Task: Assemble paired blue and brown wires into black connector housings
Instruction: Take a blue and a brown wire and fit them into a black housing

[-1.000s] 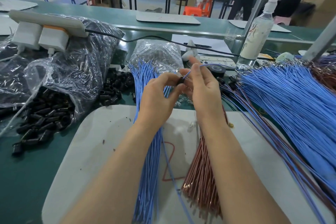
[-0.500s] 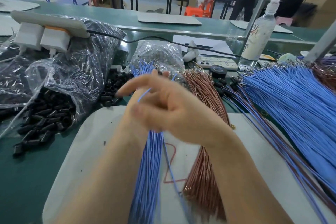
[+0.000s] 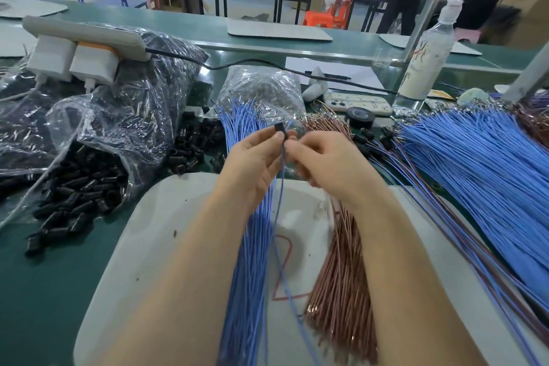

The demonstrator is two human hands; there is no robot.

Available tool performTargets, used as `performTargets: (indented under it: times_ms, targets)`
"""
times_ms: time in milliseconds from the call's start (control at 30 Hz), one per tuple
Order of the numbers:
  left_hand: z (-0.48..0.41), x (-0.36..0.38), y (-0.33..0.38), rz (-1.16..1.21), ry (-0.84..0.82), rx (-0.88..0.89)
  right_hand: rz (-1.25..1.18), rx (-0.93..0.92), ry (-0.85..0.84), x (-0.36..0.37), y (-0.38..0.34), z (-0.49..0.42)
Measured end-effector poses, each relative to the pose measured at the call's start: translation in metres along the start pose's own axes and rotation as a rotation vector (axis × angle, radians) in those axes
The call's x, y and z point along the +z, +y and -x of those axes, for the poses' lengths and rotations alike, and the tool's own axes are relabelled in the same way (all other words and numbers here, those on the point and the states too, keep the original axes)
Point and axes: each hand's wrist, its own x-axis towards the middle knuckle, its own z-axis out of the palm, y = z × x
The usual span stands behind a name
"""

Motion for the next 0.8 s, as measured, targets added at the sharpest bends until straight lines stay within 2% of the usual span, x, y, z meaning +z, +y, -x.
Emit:
performTargets:
  times_ms: [67,200,433,633,800]
  targets:
    - [-0.002,0.0,-0.004,-0.131,-0.025,0.046,0.002,0.052,0.14,-0.003,0.011,-0.002]
    - [0.0,0.002,-0.006,-0.268,-0.047,0.119,-0.235,0.06,0.037,0.007,0.013,-0.003]
    - [-0.001,0.001,-0.007,-0.252,-0.049,0.12,-0.512,0.047,0.098,0.015,0.014,-0.004]
    - [-0.002,0.001,-0.008,-0.273,-0.025,0.116,-0.379,0.027,0.188,0.02,0.015,-0.008]
    - [-0.002,0.001,-0.008,-0.284,-0.004,0.124,-0.314,-0.013,0.182,0.02,0.016,-0.008]
